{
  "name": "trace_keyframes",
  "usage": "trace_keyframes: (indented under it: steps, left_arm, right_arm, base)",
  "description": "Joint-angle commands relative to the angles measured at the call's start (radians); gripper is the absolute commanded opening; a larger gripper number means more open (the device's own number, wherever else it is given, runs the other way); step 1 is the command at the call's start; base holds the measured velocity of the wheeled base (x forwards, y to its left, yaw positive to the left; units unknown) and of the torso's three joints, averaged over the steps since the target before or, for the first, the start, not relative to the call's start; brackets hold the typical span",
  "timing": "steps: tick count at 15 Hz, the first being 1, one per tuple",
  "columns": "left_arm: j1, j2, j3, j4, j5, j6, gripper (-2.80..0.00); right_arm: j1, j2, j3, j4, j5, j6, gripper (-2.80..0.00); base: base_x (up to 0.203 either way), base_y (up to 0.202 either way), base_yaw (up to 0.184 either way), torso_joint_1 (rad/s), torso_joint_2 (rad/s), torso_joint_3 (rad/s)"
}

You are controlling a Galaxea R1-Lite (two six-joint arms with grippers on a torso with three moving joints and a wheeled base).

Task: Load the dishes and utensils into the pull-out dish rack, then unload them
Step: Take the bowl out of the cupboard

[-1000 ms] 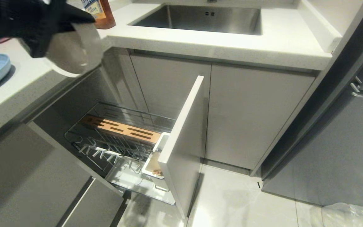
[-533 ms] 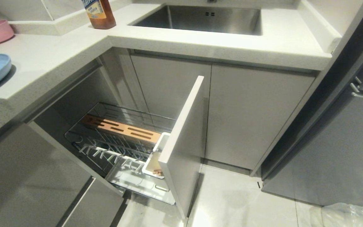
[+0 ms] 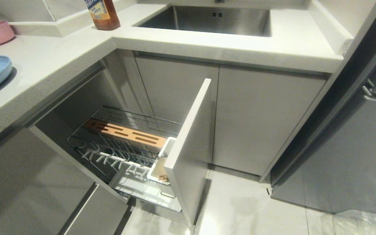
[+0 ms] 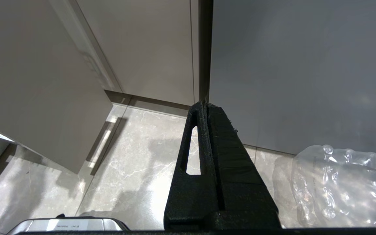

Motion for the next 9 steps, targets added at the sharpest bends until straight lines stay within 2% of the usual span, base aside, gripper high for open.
trace_keyframes:
  steps: [1,3,9]
  left_arm:
    - [0.018,0.066,-0.009,0.026,0.001,0.046,-2.8]
    - [0.058,0.096,-0.009,0.049,-0.002,0.117,-2.8]
    - [0.059,0.151,-0.014,0.046,0.005,0.13,-2.8]
  right_arm:
    - [0.0,0.001,0.0,0.0,0.0,0.0,-2.8]
    - [0.0,0.001,0.0,0.0,0.0,0.0,-2.8]
    - [0.0,0.001,0.0,0.0,0.0,0.0,-2.8]
  base:
    - [0.0,0.0,0.0,0.0,0.0,0.0]
    - [0.0,0.0,0.0,0.0,0.0,0.0]
    - [0.0,0.0,0.0,0.0,0.0,0.0]
